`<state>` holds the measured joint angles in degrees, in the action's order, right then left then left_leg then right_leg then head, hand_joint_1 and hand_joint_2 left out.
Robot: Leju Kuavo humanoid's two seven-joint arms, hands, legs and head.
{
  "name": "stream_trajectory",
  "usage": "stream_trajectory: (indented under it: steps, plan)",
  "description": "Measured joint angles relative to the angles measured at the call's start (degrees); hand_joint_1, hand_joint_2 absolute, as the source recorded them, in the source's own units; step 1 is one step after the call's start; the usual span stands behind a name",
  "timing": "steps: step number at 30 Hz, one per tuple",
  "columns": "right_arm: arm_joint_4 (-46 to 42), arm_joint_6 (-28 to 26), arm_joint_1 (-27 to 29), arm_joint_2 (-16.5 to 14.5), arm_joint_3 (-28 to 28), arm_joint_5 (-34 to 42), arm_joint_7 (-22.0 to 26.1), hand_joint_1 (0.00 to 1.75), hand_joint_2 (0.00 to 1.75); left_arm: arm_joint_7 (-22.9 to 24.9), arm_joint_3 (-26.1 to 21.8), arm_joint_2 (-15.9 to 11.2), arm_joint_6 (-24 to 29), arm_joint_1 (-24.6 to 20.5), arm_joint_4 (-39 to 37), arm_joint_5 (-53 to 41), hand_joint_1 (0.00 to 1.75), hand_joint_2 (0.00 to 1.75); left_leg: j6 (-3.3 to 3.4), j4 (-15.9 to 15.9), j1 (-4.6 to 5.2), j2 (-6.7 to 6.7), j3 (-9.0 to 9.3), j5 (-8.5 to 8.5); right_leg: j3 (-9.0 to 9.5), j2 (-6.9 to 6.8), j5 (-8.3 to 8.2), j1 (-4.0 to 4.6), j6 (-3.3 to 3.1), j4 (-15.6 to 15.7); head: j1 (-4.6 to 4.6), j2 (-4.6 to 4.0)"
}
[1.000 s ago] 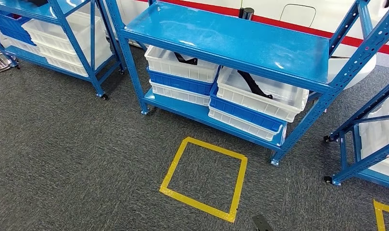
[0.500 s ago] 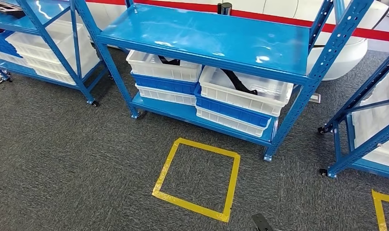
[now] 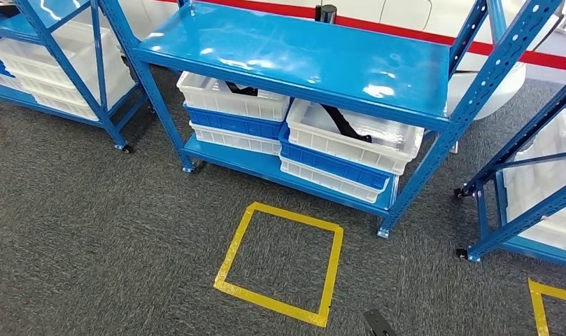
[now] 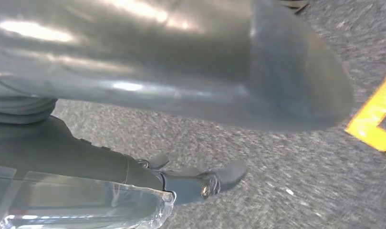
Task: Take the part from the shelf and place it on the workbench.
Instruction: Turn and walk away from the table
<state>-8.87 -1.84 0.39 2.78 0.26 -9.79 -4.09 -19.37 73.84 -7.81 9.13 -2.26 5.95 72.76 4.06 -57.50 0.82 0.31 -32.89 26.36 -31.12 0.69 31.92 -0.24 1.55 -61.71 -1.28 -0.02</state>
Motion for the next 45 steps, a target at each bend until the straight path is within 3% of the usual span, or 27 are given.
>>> stream_trajectory:
  steps: [2, 4, 5, 6, 7, 8, 9, 10, 12, 14, 16, 18, 19, 20, 21, 23, 24, 27, 30, 31, 34, 35, 36, 38, 39, 41, 45]
  plan:
    - [0.0, 0.0, 0.0, 0.1, 0.1, 0.0, 0.0, 0.0, 0.0, 0.0, 0.0, 0.1, 0.0, 0.0, 0.0, 0.0, 0.0, 0.0, -0.07, 0.5, -0.18, 0.07, 0.72, 0.06, -3.9, -0.11, 2.39, -0.19, -0.02, -6.7, -0.09, 0.0]
    - [0.0, 0.0, 0.1, 0.3, 0.1, 0.0, 0.0, 0.0, 0.0, 0.0, 0.0, 0.3, 0.0, 0.0, 0.0, 0.0, 0.0, 0.0, -0.21, 0.5, -0.29, 0.03, 1.18, 0.53, -7.77, -0.13, 3.36, -0.5, 0.61, -12.1, -0.09, 0.0]
    - [0.0, 0.0, 0.2, 0.3, 0.1, 0.0, 0.0, 0.0, 0.0, 0.0, 0.0, 0.4, 0.0, 0.0, 0.0, 0.0, 0.0, 0.0, -0.39, 0.5, -0.42, -0.01, 1.52, 0.84, -8.36, -0.16, 2.48, -0.71, 1.32, -12.0, -0.09, 0.0]
    - [0.0, 0.0, 0.2, 0.4, 0.2, 0.0, 0.0, 0.0, 0.0, 0.0, 0.0, 0.5, 0.0, 0.0, 0.0, 0.0, 0.0, 0.0, -0.68, 0.5, -0.6, -0.05, 1.95, 1.21, -7.73, -0.26, 0.68, -0.95, 2.23, -9.5, -0.1, 0.0]
    - [0.0, 0.0, 0.2, 0.4, 0.2, -0.1, 0.0, 0.0, 0.0, 0.0, 0.0, 0.6, 0.0, 0.1, 0.0, 0.0, 0.0, 0.0, -1.06, 0.3, -0.77, -0.09, 2.39, 1.65, -6.22, -0.49, -1.58, -1.26, 3.19, -5.5, -0.11, 0.0]
    - [0.0, 0.0, 0.2, 0.3, 0.2, -0.1, 0.0, 0.0, 0.0, 0.0, 0.0, 0.5, 0.1, 0.1, 0.0, 0.1, 0.0, 0.0, -1.51, 0.1, -0.79, -0.1, 2.66, 2.2, -4.72, -0.81, -3.38, -1.41, 3.74, -1.8, -0.14, 0.0]
    - [0.0, 0.0, 0.1, 0.3, 0.3, -0.1, 0.0, 0.0, 0.0, 0.0, 0.0, 0.5, 0.1, 0.0, 0.0, 0.1, 0.0, 0.0, -1.95, -0.1, -0.74, -0.11, 2.83, 2.76, -3.41, -0.97, -4.57, -1.51, 3.61, 0.9, -0.13, 0.0]
    - [0.0, 0.0, 0.1, 0.3, 0.3, -0.1, 0.0, 0.0, 0.0, 0.0, 0.0, 0.5, 0.2, 0.0, 0.0, 0.2, 0.0, 0.0, -2.29, -0.3, -0.62, -0.11, 2.91, 3.21, -2.68, -1.05, -5.02, -1.51, 3.05, 2.3, -0.1, 0.0]
    - [0.0, 0.1, 0.1, 0.3, 0.3, -0.1, -0.1, 0.0, 0.0, 0.0, 0.0, 0.4, 0.3, 0.0, 0.0, 0.2, 0.0, 0.0, -2.67, -0.3, -0.59, -0.07, 3.05, 3.66, -2.27, -0.81, -4.83, -1.39, 1.31, 2.5, -0.02, 0.0]
    - [0.0, 0.1, 0.1, 0.3, 0.3, 0.0, -0.1, 0.0, 0.0, 0.0, 0.0, 0.5, 0.3, -0.1, 0.0, 0.1, 0.0, 0.0, -3.08, -1.1, -0.86, -0.08, 2.93, 4.36, -2.02, -0.71, -4.67, -1.53, 0.3, 2.6, 0.03, 0.0]
    - [0.0, 0.1, 0.1, 0.3, 0.3, 0.0, -0.1, 0.0, 0.0, 0.0, 0.0, 0.5, 0.3, -0.1, 0.0, 0.0, 0.0, 0.0, -3.63, -5.8, -1.05, -0.16, 0.67, 6.94, -1.64, -0.66, -4.39, -1.66, -0.54, 2.7, 0.07, 0.0]
    - [0.0, 0.1, 0.1, 0.3, 0.3, 0.0, -0.1, 0.0, 0.0, 0.0, 0.0, 0.5, 0.4, -0.1, 0.0, 0.0, 0.0, 0.0, -3.97, -13.4, -1.17, -0.18, -3.98, 9.91, -1.35, -0.65, -4.02, -1.51, -1.14, 2.7, 0.08, 0.0]
    - [0.0, 0.1, 0.1, 0.4, 0.3, 0.0, -0.1, 0.0, 0.0, 0.0, 0.0, 0.5, 0.4, 0.0, 0.0, -0.1, 0.0, 0.0, -3.99, -15.9, -1.23, -0.18, -5.87, 10.12, -1.18, -0.59, -3.84, -1.43, -1.29, 2.7, 0.09, 0.0]
    - [0.0, 0.1, 0.1, 0.4, 0.3, 0.0, -0.1, 0.0, 0.0, 0.0, 0.0, 0.6, 0.4, 0.0, 0.0, -0.1, 0.0, 0.0, -3.9, -16.5, -1.28, -0.19, -6.88, 9.23, -0.94, -0.48, -3.63, -1.36, -1.37, 2.7, 0.08, 0.0]
    - [0.0, 0.1, 0.1, 0.3, 0.3, 0.0, -0.2, 0.0, 0.0, 0.0, 0.0, 0.6, 0.4, 0.0, 0.0, -0.1, 0.0, 0.0, -3.69, -14.5, -1.31, -0.19, -6.55, 7.07, -0.6, -0.33, -3.38, -1.33, -1.33, 2.7, 0.08, 0.0]
    - [0.0, 0.1, 0.0, 0.3, 0.3, 0.0, -0.2, 0.0, 0.0, 0.0, 0.0, 0.6, 0.4, 0.0, 0.0, 0.0, 0.0, 0.0, -3.02, -7.3, -1.21, -0.29, -3.77, 2.44, 0.09, -0.05, -2.83, -1.24, -1.01, 2.7, 0.06, 0.0]
    - [0.0, 0.1, 0.0, 0.2, 0.3, -0.1, -0.2, 0.0, 0.0, 0.0, 0.0, 0.5, 0.4, -0.1, 0.0, 0.0, 0.0, 0.0, -2.72, -4.2, -1.08, -0.36, -2.45, 1.12, 0.32, 0.05, -2.55, -1.12, -0.73, 2.7, 0.06, 0.0]
    - [0.0, 0.1, -0.1, 0.2, 0.3, -0.1, -0.3, 0.0, 0.0, 0.0, 0.0, 0.5, 0.4, -0.2, 0.0, 0.1, 0.0, 0.0, -2.15, -1.8, -0.43, -0.49, -1.35, 1.08, 0.41, 0.1, -2.06, -1.09, 0.25, 3.0, 0.06, 0.0]
    - [0.0, 0.2, -0.1, 0.2, 0.4, -0.3, -0.5, 0.0, 0.0, 0.0, 0.0, 0.5, 0.4, -0.1, 0.0, 0.2, 0.0, 0.0, -1.26, -0.2, -0.71, -0.43, 0.32, 0.76, -0.02, -0.08, -0.8, -1.15, 0.82, 1.2, -0.03, 0.0]
    - [0.0, 0.2, -0.2, 0.3, 0.4, -0.3, -0.6, 0.0, 0.0, 0.0, 0.0, 0.5, 0.4, -0.2, 0.0, 0.2, 0.0, 0.0, -1.01, 0.2, -0.85, -0.37, 0.92, 0.65, -1.29, -0.14, 0.37, -1.1, 0.69, -1.6, -0.09, 0.0]
    - [0.0, 0.2, -0.1, 0.4, 0.4, -0.3, -0.6, 0.0, 0.0, 0.0, 0.0, 0.6, 0.4, -0.2, 0.0, 0.2, 0.0, 0.0, -0.56, 0.4, -0.67, -0.35, 1.58, 1.12, -7.73, -0.17, 3.63, -1.04, 0.61, -12.2, -0.16, 0.0]
    - [0.0, 0.2, 0.0, 0.4, 0.4, -0.3, -0.7, 0.0, 0.0, 0.0, 0.0, 0.6, 0.4, -0.2, 0.0, 0.2, 0.0, 0.0, -0.54, 0.4, -0.65, -0.41, 1.83, 1.38, -8.97, -0.18, 3.4, -1.05, 0.98, -13.5, -0.16, 0.0]
    - [0.0, 0.2, 0.1, 0.4, 0.4, -0.3, -0.7, 0.0, 0.0, 0.0, 0.0, 0.7, 0.4, -0.2, 0.0, 0.2, 0.0, 0.0, -0.6, 0.4, -0.66, -0.48, 2.23, 1.69, -8.99, -0.22, 2.05, -1.07, 1.57, -12.3, -0.16, 0.0]
    - [0.0, 0.2, 0.1, 0.5, 0.4, -0.4, -0.7, 0.0, 0.0, 0.0, 0.0, 0.7, 0.3, -0.1, 0.0, 0.2, 0.0, 0.0, -0.96, 0.3, -0.68, -0.56, 3.12, 2.5, -6.25, -0.54, -2.42, -1.1, 2.67, -4.5, -0.19, 0.0]
    - [0.0, 0.2, 0.1, 0.5, 0.4, -0.4, -0.7, 0.0, 0.0, 0.0, 0.0, 0.7, 0.3, -0.1, 0.0, 0.2, 0.0, 0.0, -1.25, 0.3, -0.57, -0.58, 3.47, 3.03, -4.53, -0.73, -4.3, -1.02, 2.7, -0.5, -0.19, 0.0]
    - [0.0, 0.2, 0.0, 0.5, 0.4, -0.4, -0.8, 0.0, 0.0, 0.0, 0.0, 0.8, 0.3, -0.2, 0.0, 0.2, 0.0, 0.0, -1.84, 0.2, -0.34, -0.58, 3.71, 3.82, -2.81, -0.91, -5.74, -0.77, 1.56, 3.1, -0.15, 0.0]
    - [0.0, 0.2, 0.0, 0.5, 0.4, -0.4, -0.9, 0.0, 0.0, 0.0, 0.0, 0.7, 0.3, -0.4, 0.1, 0.2, 0.0, 0.0, -3.16, -1.0, -0.58, -0.5, 3.6, 5.13, -2.14, -0.68, -5.44, -1.02, -0.72, 3.5, 0.0, 0.0]
